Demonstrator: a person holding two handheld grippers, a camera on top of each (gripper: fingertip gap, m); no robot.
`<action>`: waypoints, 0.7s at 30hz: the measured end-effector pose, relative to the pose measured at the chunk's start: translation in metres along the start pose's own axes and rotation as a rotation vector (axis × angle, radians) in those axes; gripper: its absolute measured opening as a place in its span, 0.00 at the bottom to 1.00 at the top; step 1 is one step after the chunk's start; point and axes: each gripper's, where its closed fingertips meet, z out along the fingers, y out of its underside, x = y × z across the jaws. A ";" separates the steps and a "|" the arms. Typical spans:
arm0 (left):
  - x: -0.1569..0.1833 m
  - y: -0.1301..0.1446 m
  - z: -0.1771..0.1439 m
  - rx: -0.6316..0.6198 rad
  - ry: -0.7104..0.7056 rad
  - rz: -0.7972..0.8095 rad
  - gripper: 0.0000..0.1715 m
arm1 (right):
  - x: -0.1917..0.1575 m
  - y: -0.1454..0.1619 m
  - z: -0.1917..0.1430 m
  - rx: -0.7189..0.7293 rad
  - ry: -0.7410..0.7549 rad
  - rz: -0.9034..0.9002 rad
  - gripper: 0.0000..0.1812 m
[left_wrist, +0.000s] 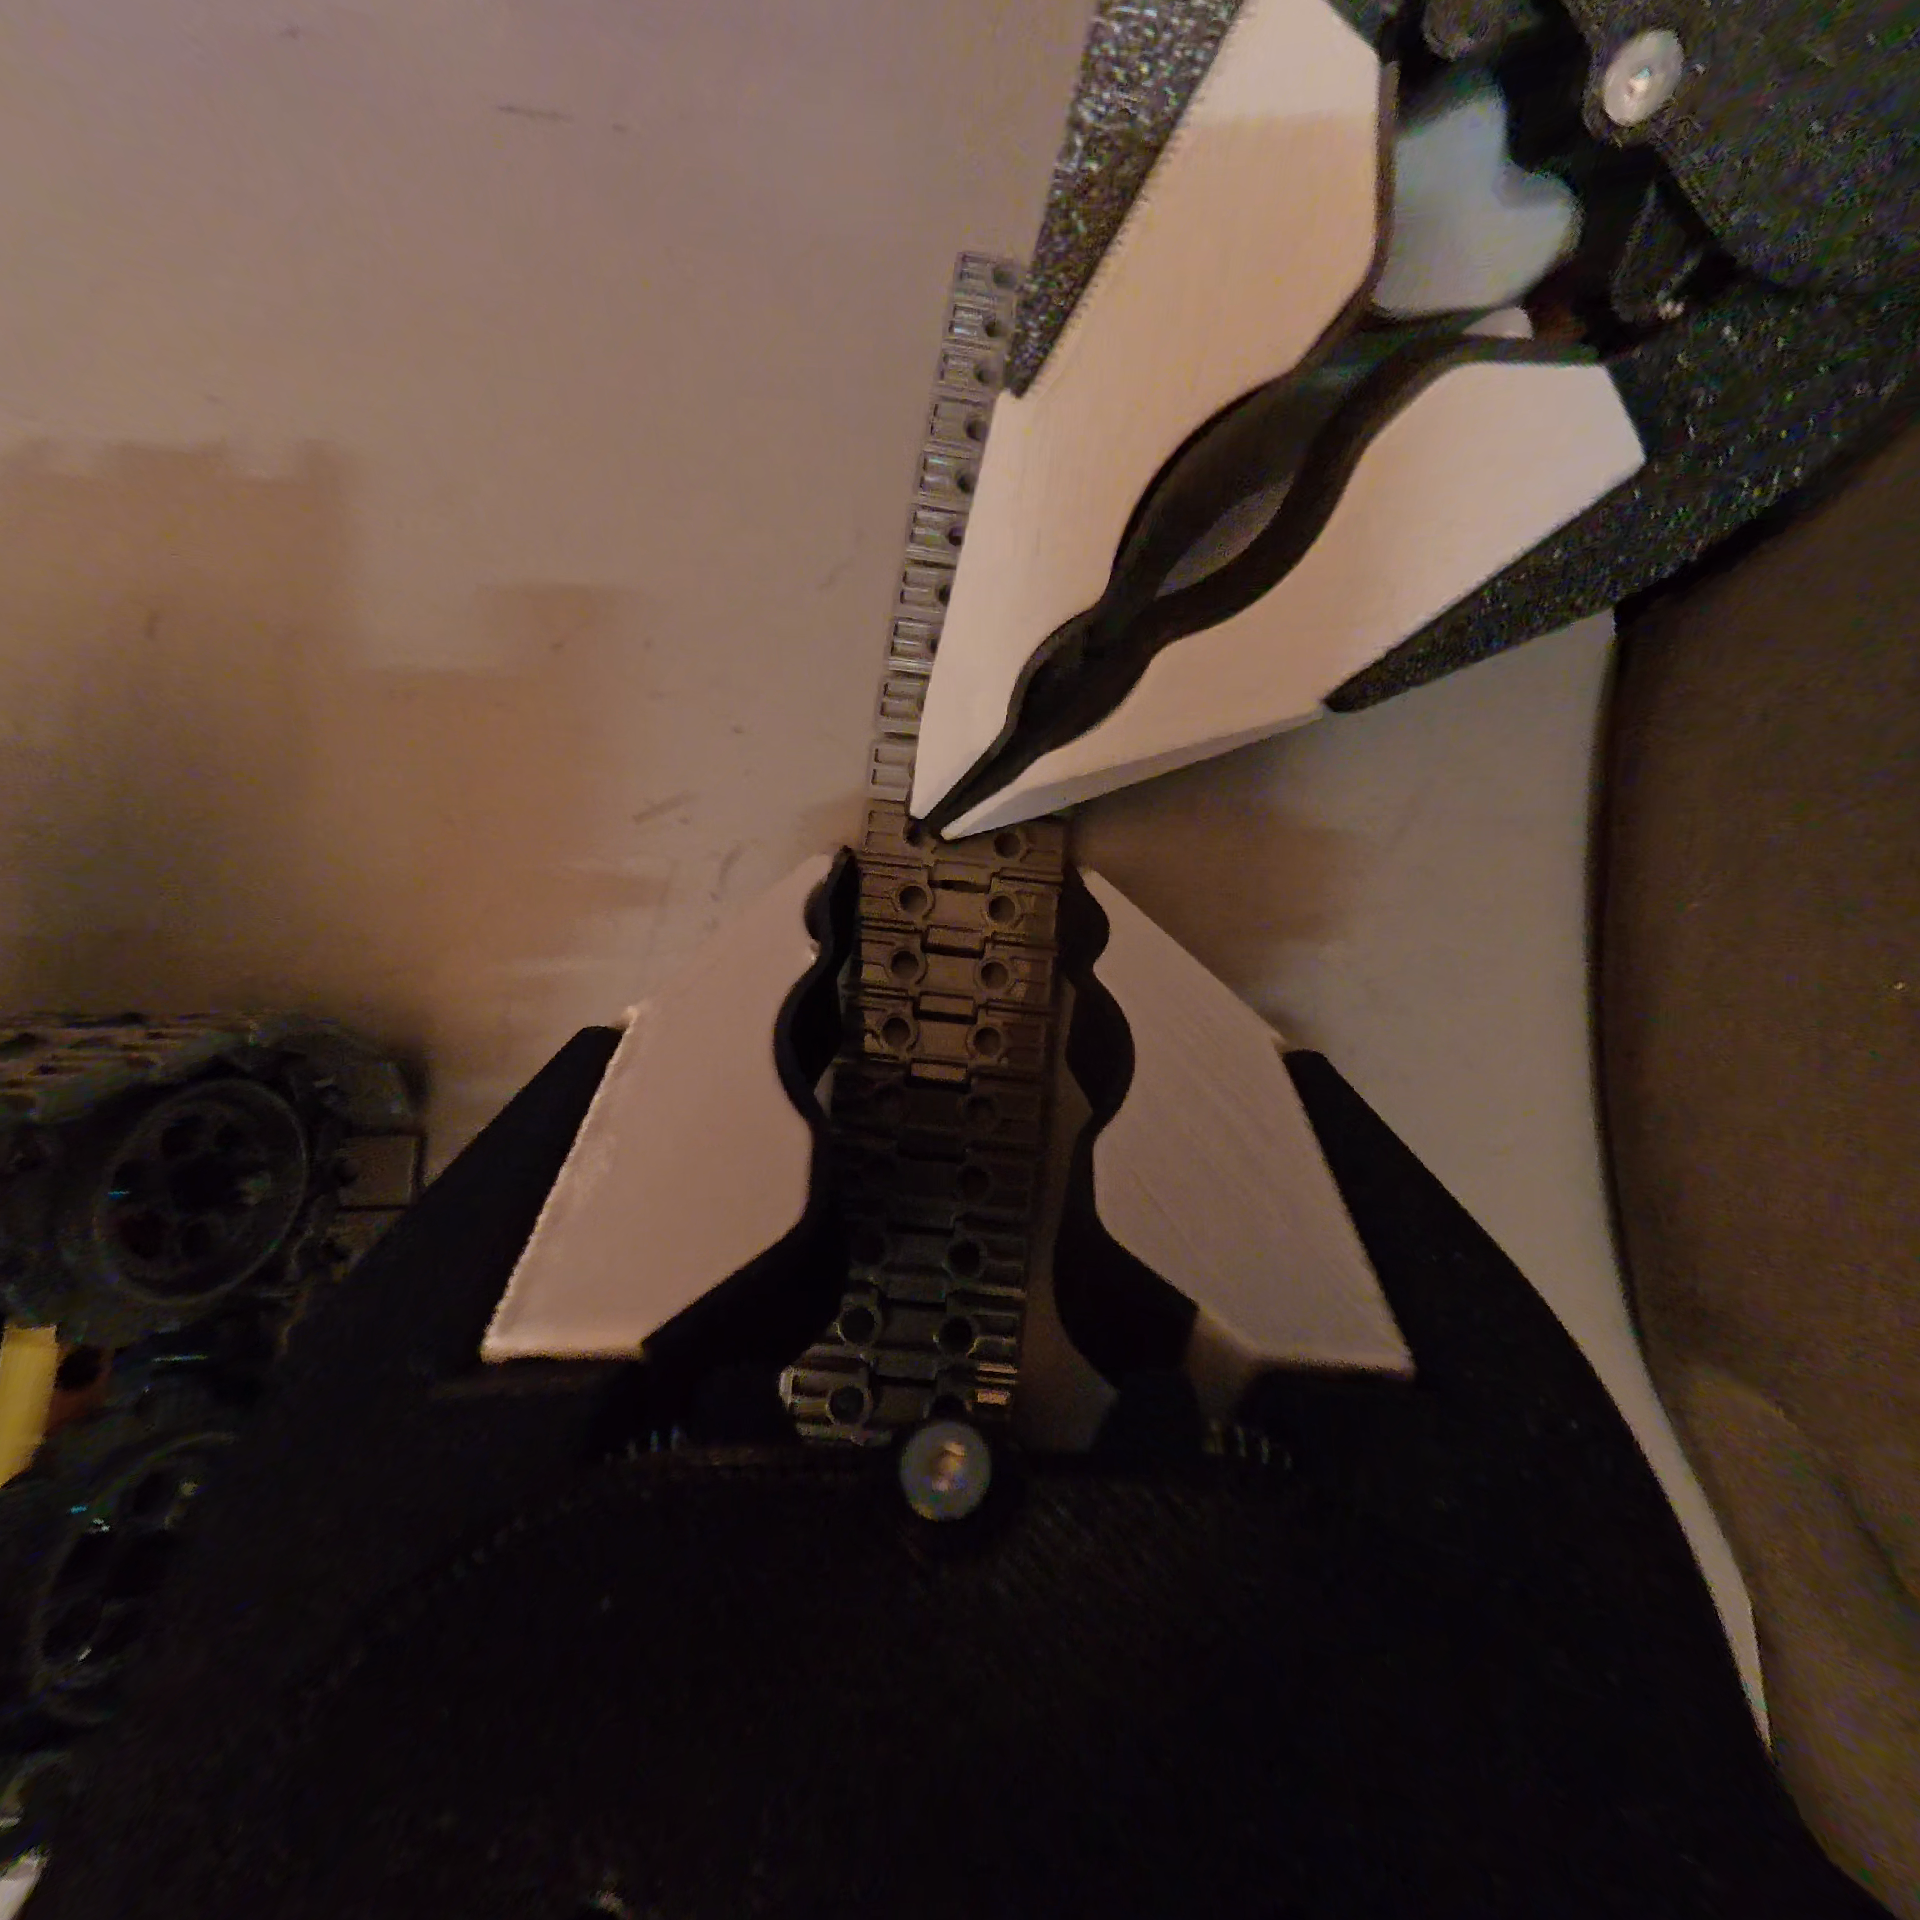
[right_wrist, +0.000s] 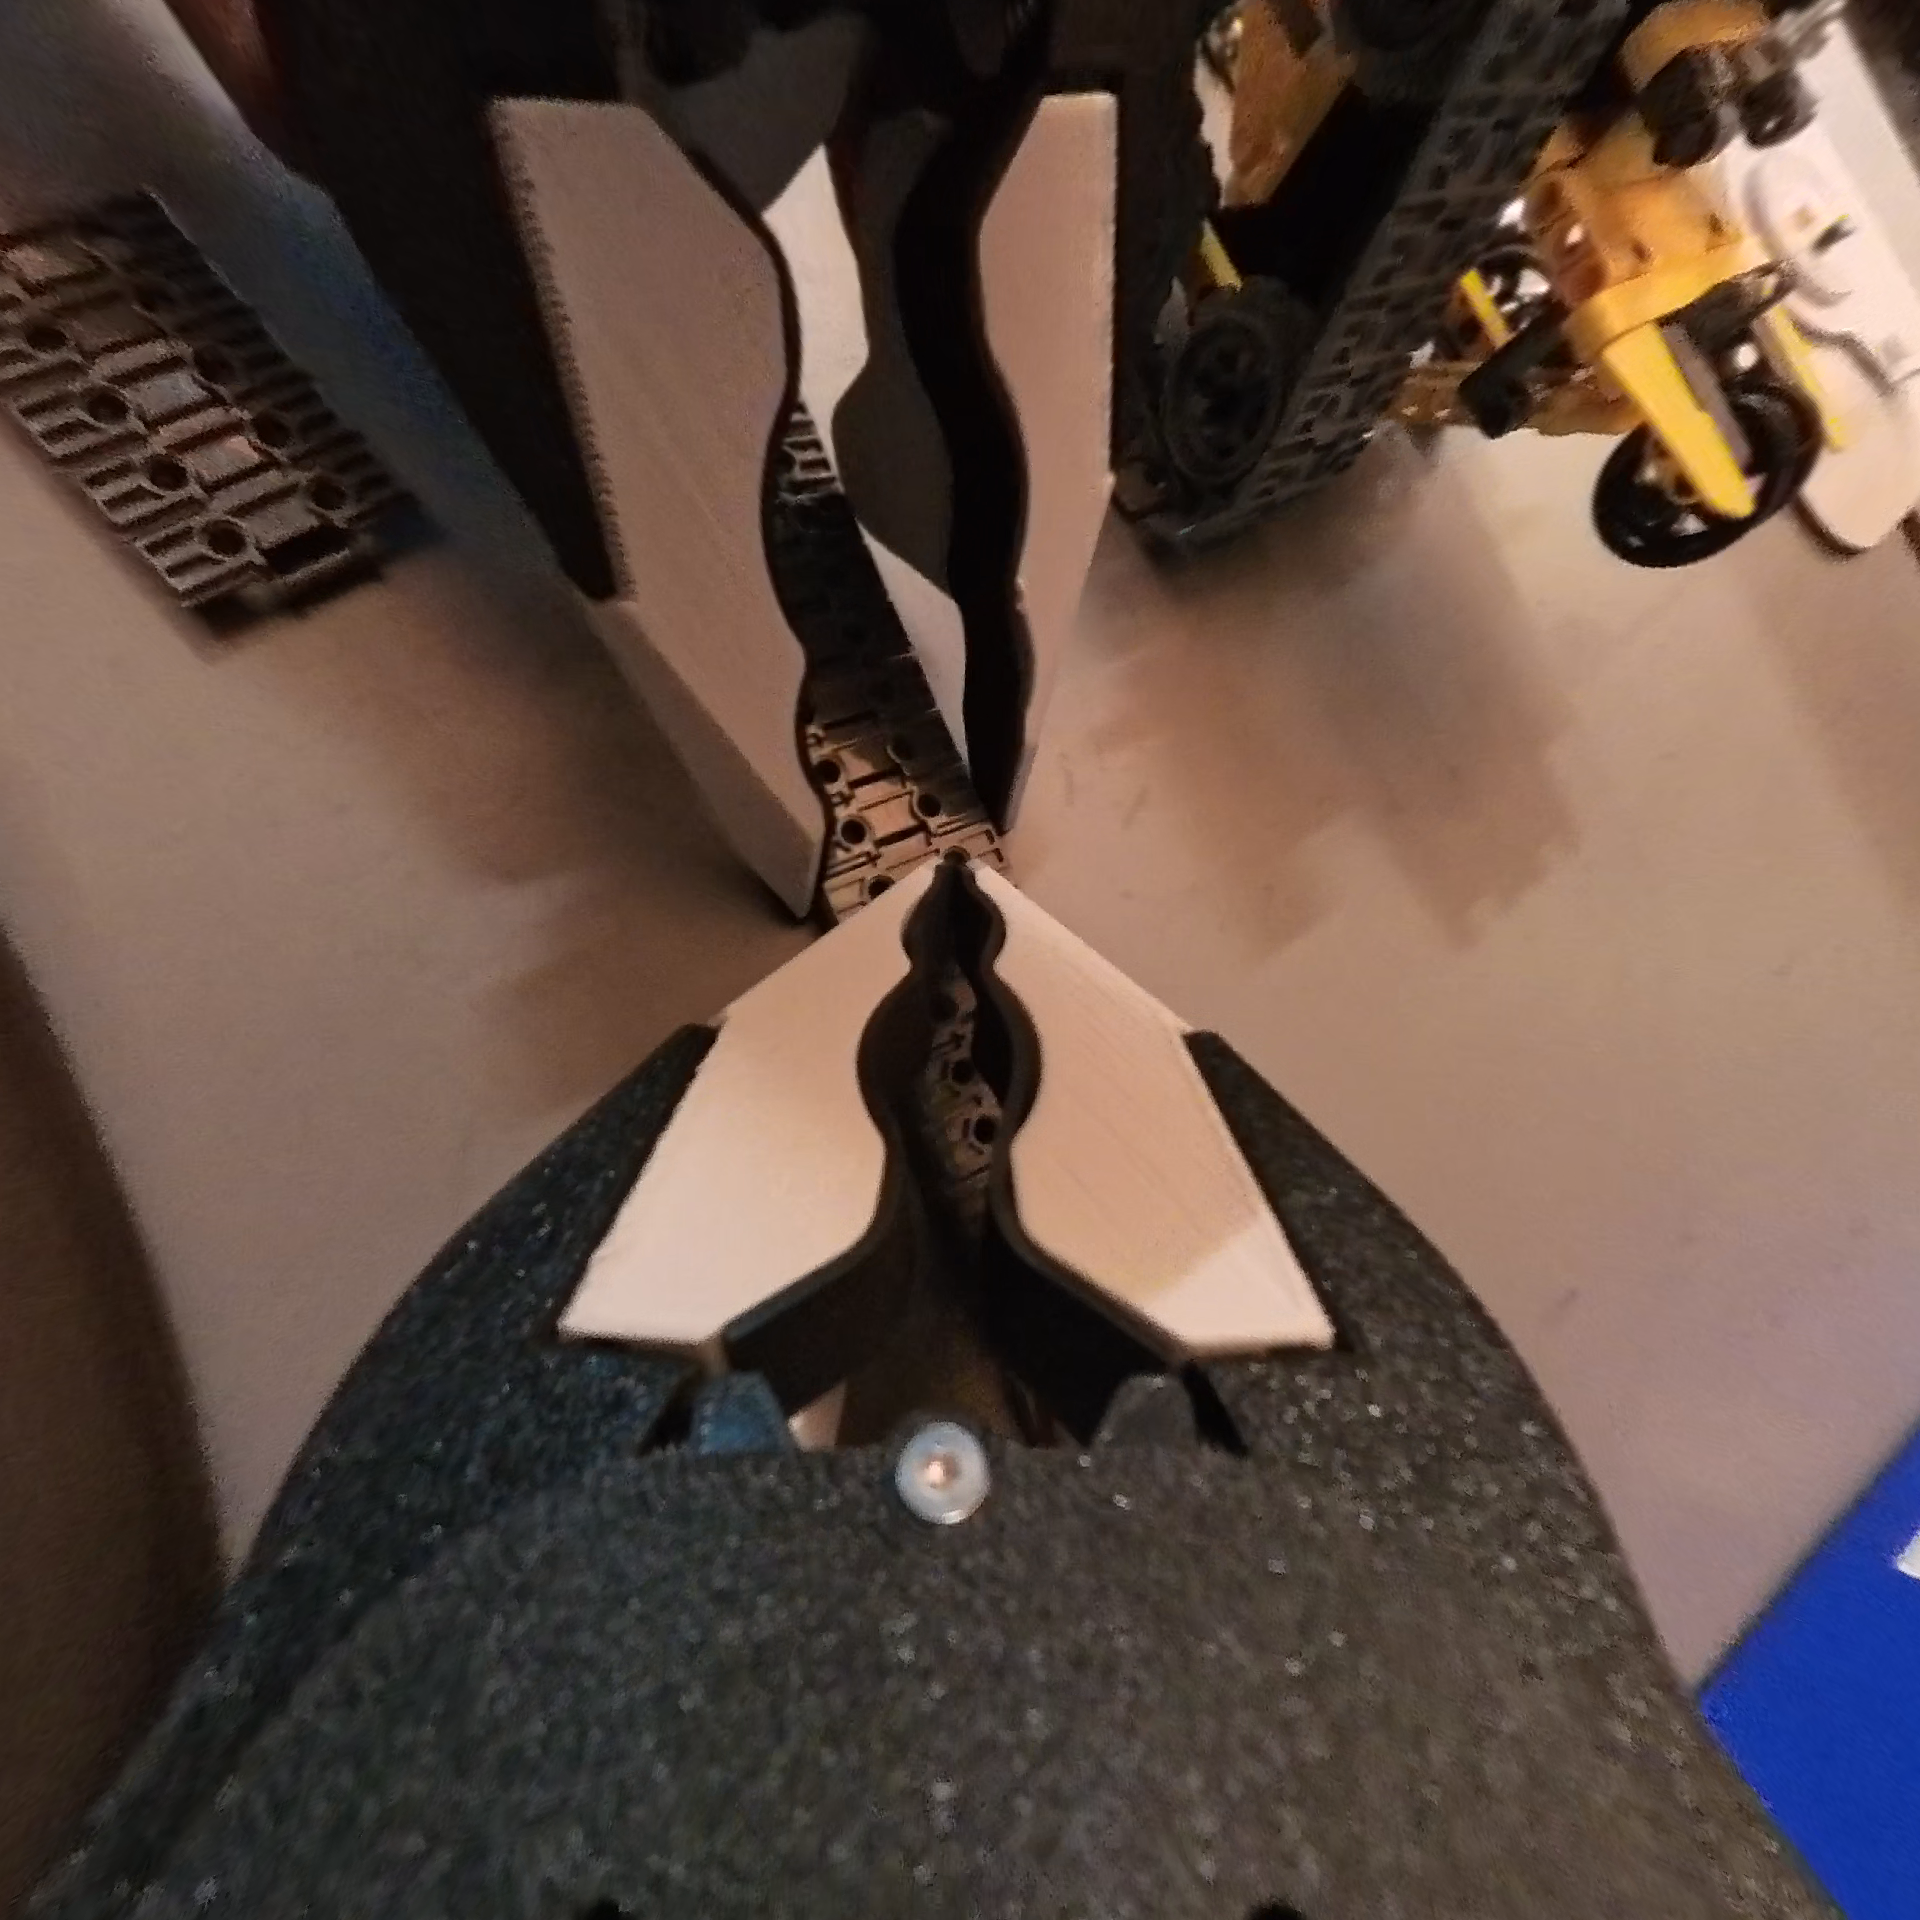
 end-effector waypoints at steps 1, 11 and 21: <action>0.000 0.000 0.000 0.001 0.000 0.001 0.21 | 0.000 0.000 0.000 -0.008 0.011 -0.002 0.00; 0.000 0.000 0.000 0.018 -0.027 0.021 0.22 | 0.027 -0.021 -0.017 0.102 -0.209 0.197 0.02; -0.001 0.000 0.001 0.027 -0.024 0.021 0.22 | 0.006 -0.003 -0.011 -0.101 -0.397 0.101 0.00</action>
